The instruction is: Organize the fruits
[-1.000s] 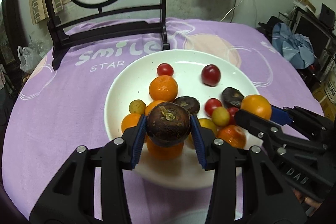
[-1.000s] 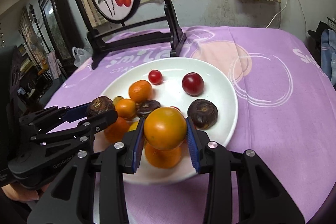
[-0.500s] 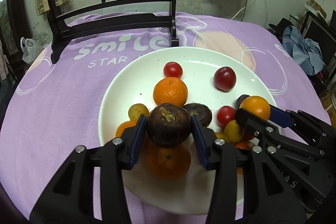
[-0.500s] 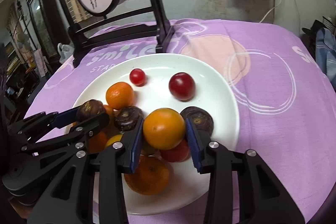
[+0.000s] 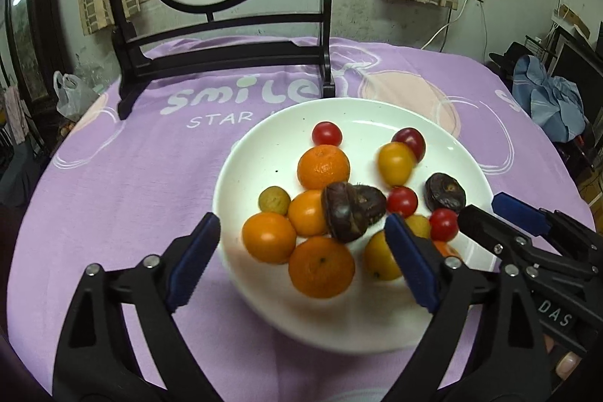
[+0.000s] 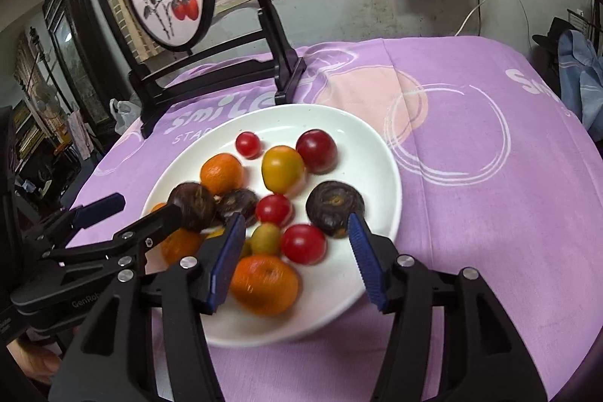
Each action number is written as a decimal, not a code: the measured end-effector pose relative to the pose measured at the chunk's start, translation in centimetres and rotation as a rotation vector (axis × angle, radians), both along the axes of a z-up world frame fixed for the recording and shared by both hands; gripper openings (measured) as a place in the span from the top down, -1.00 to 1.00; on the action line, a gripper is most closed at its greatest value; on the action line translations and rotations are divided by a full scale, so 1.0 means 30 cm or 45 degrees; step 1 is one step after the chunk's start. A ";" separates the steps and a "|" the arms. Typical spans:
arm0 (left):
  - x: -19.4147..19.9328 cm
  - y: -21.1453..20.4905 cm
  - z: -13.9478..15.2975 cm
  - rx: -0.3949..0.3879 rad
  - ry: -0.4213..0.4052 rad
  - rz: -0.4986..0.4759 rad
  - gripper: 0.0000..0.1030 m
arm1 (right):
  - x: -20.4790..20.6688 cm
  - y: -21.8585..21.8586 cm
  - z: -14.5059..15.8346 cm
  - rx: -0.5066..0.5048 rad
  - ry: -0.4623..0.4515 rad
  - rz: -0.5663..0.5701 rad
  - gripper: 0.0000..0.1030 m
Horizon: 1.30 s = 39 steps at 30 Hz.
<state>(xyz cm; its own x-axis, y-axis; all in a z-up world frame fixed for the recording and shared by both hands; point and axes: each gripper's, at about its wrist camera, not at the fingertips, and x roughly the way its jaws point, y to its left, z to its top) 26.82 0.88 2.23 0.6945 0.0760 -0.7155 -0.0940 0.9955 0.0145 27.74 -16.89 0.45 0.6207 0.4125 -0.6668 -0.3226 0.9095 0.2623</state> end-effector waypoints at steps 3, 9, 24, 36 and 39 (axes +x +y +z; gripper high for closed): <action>-0.059 -0.003 0.007 -0.004 -0.022 0.007 -0.83 | -0.056 -0.001 0.014 -0.019 -0.025 0.007 -0.11; -0.191 -0.008 -0.001 -0.029 -0.020 -0.001 -0.85 | -0.188 -0.009 0.022 -0.064 -0.051 0.020 -0.16; -0.479 -0.031 -0.071 -0.009 -0.028 -0.015 -0.88 | -0.438 -0.068 -0.024 -0.132 -0.027 -0.053 -0.28; -0.497 -0.003 -0.118 -0.011 -0.023 0.010 -0.88 | -0.506 -0.052 -0.066 -0.170 -0.057 -0.041 -0.29; -0.495 -0.002 -0.132 -0.004 -0.007 0.008 -0.88 | -0.509 -0.052 -0.072 -0.180 -0.057 -0.039 -0.28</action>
